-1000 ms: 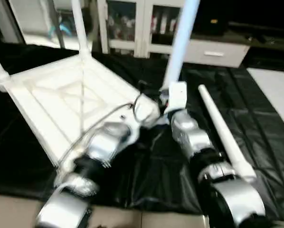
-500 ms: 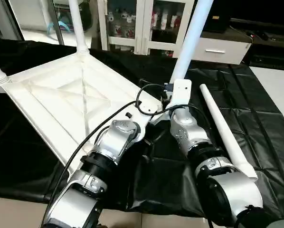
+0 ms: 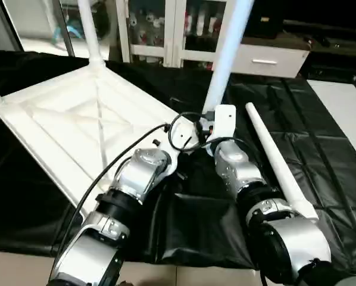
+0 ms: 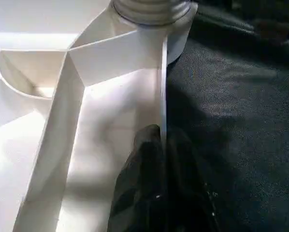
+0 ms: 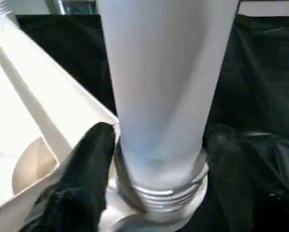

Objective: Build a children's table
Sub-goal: Insert table leg to table base

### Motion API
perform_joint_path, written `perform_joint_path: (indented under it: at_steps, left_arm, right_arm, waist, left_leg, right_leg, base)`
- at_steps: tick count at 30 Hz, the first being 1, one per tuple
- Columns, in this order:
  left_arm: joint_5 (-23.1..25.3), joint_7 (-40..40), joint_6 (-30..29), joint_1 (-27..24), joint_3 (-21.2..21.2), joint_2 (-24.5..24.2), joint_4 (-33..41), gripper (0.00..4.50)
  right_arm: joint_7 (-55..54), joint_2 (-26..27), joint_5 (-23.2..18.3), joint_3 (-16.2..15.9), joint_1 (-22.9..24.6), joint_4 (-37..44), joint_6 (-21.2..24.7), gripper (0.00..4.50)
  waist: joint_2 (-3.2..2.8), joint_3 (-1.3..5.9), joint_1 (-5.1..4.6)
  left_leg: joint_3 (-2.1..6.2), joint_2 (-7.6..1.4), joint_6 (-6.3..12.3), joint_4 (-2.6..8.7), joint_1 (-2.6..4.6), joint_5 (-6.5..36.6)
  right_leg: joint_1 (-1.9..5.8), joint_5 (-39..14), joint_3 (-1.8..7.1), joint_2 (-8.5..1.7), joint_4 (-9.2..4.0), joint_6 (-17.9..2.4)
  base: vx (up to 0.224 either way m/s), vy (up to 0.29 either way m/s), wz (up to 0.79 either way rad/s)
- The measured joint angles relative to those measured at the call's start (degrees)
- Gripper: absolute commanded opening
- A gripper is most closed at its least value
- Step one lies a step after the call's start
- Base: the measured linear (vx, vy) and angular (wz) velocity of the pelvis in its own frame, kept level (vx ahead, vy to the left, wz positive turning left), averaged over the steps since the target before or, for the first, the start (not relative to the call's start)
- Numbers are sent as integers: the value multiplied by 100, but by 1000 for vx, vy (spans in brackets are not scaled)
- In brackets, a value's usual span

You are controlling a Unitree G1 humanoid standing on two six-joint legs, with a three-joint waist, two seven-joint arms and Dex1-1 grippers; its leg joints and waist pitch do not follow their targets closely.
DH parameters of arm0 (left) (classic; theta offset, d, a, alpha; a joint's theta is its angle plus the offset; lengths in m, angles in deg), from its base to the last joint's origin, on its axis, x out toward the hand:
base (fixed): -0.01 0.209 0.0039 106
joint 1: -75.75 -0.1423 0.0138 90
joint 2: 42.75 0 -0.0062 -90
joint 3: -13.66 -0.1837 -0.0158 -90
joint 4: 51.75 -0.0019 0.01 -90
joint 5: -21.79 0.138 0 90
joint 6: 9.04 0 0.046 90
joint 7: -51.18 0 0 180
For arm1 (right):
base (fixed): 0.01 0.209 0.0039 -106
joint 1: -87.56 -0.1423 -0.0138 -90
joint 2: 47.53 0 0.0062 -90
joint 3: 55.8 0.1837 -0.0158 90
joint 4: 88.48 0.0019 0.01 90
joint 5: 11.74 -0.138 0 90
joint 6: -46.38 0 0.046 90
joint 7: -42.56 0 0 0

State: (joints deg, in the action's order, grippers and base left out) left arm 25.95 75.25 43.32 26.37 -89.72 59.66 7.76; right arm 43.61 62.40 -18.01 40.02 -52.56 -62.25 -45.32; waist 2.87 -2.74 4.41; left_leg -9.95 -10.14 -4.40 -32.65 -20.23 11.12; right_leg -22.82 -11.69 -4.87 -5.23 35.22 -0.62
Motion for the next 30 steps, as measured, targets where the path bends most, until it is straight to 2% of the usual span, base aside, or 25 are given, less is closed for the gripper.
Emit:
perform_joint_path:
  at_steps: [7, 13, 20, 30]
  left_arm:
    - [-6, 16, 39, 16, 61, -149, -1, 0]
    - [-6, 77, 71, 38, 104, -238, -3, 0]
    - [-7, 194, 128, 40, 94, -279, -11, 0]
    - [-9, 565, 173, -63, -34, -494, 163, 0]
  right_arm:
    - [728, -85, -4, -123, 136, 272, 173, 388]
    - [1471, -258, -8, -348, 530, 921, 418, 437]
    - [2068, -560, -35, -526, 993, 1726, 909, 448]
    - [2934, -1391, -120, -618, 1521, 3150, 1741, 448]
  waist:
    - [0, -5, -103]
    - [-4, -9, -103]
    - [-13, -17, -83]
    - [-22, -22, -51]
  left_leg:
    - [0, -7, 33, -5, -21, -21]
    - [0, -9, 44, -8, -38, -23]
    - [0, -14, 47, -15, -43, -25]
    - [5, -23, 53, -49, -61, -21]
  right_leg:
    - [-19, 5, -1, 5, 2, -8]
    - [-31, 5, -4, 6, -1, -9]
    - [-33, 6, -8, 7, 2, -11]
    - [-33, 7, -17, 8, 13, -13]
  base:
    - [0, 0, 0]
    - [0, 0, 0]
    - [0, 0, 0]
    - [0, 0, 0]
